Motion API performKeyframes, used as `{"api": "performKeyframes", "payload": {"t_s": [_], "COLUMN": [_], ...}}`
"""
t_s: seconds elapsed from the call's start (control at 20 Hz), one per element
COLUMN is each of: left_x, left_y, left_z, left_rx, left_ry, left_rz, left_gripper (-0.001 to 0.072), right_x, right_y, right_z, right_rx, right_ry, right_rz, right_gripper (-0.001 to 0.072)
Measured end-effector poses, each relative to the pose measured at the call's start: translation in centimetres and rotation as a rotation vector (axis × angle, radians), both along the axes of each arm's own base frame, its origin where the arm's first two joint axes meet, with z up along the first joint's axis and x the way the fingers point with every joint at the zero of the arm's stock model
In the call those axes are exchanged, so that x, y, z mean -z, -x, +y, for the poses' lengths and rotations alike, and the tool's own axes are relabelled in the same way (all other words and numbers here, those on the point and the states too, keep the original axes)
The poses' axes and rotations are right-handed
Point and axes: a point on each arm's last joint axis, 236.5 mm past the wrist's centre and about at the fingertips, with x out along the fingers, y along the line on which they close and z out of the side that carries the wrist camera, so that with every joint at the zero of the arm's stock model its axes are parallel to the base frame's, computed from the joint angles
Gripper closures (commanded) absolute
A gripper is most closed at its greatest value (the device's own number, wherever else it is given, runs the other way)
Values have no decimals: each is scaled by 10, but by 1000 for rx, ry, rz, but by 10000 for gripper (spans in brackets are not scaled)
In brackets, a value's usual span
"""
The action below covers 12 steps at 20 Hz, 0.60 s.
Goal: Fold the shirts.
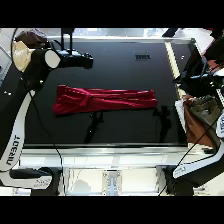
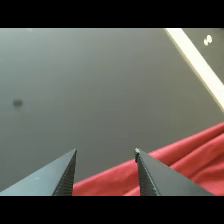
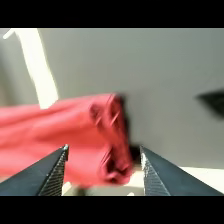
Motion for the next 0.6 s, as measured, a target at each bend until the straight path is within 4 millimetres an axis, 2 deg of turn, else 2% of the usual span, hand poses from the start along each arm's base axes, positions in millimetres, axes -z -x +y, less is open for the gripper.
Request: {"api": "performKeyframes", "payload": {"t_s": [0.1,0.25,0.6], "left_x": [10,27,68], "left_y": [2,6,16], "left_z": [-5,-7,-8], "left_rx": [2,5,16], "left_ry": [-1,-18,-57], "left_rz": [33,90,221], "left_gripper": [286,286,286], "right_x": [24,52,97], "right_y": [7,15,31], "right_z": [13,28,61], "right_rx": [-45,-92,-179], "right_ry": [-115,-224,-315], "right_rz": [57,123,243], "right_gripper": [151,149,149]}}
